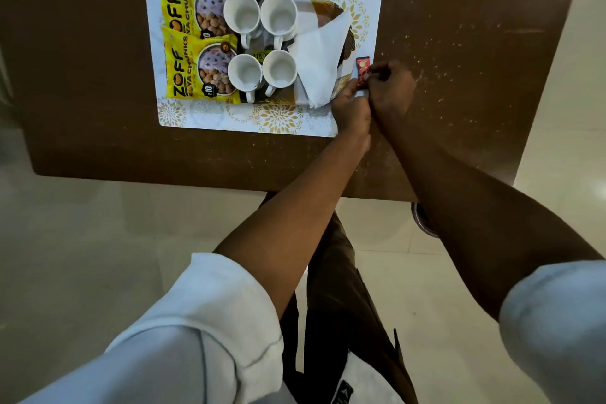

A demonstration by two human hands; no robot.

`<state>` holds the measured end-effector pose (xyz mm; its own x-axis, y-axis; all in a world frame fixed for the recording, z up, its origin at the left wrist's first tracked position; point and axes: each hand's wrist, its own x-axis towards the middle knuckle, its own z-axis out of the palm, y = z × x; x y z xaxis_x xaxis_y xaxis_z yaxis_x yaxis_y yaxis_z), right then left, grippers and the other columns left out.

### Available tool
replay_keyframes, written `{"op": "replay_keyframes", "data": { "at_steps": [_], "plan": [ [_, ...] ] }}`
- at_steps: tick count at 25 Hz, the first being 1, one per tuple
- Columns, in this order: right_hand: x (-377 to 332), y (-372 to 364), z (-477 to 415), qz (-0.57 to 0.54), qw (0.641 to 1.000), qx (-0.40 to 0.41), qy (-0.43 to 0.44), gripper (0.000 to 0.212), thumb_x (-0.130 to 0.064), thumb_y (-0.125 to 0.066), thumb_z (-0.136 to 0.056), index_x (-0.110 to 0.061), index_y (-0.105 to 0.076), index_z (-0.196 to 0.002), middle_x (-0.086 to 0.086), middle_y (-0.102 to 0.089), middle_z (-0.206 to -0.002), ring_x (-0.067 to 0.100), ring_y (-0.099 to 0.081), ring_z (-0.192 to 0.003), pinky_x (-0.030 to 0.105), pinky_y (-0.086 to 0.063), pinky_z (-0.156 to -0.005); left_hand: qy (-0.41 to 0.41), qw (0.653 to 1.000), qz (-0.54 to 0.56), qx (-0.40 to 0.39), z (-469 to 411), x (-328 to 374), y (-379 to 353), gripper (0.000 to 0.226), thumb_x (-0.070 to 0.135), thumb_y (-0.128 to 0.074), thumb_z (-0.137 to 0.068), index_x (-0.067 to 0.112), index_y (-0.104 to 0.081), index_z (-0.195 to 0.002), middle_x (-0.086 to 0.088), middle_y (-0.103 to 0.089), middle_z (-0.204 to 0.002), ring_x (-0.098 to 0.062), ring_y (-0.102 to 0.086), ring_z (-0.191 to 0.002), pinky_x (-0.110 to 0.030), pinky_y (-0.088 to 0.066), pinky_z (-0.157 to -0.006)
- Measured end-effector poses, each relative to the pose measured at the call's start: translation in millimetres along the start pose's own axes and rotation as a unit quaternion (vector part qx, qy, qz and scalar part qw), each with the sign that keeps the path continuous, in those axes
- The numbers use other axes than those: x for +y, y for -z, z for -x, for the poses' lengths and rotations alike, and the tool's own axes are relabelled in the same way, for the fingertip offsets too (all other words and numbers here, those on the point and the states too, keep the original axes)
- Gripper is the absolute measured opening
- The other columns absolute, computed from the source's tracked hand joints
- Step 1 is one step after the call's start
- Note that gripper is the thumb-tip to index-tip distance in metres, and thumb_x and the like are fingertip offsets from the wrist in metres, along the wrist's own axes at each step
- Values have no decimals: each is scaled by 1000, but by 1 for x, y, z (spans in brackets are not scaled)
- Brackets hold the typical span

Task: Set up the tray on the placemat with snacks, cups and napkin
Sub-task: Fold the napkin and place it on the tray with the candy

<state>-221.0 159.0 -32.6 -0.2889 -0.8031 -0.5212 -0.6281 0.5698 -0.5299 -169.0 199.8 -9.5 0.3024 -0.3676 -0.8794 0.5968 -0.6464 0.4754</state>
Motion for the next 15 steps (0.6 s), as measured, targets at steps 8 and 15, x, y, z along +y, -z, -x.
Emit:
{"op": "replay_keyframes", "data": {
  "at_steps": [8, 15],
  "plan": [
    [-3, -3, 2, -10, 1000, 14, -13, 22, -16, -69, -95, -16, -76, -116, -1, -77, -117, 10, -72, -102, 16, -51, -77, 28, 999, 23, -5, -3, 7, 1, 46, -16, -47, -97, -4, -61, -139, -21, -63, -142, -40, -59, -131, -50, -52, -111],
    [-16, -5, 0, -46, 998, 48, -18, 30, -34, -79, -87, -17, -75, -112, -12, -67, -90, -2, -61, -69, 14, -52, -67, -32, 989, -120, 80, 16, 13, 19, 30, -3, -49, -99, 3, -75, -113, -15, -74, -119, -33, -71, -108, -52, -59, -98]
  ]
}}
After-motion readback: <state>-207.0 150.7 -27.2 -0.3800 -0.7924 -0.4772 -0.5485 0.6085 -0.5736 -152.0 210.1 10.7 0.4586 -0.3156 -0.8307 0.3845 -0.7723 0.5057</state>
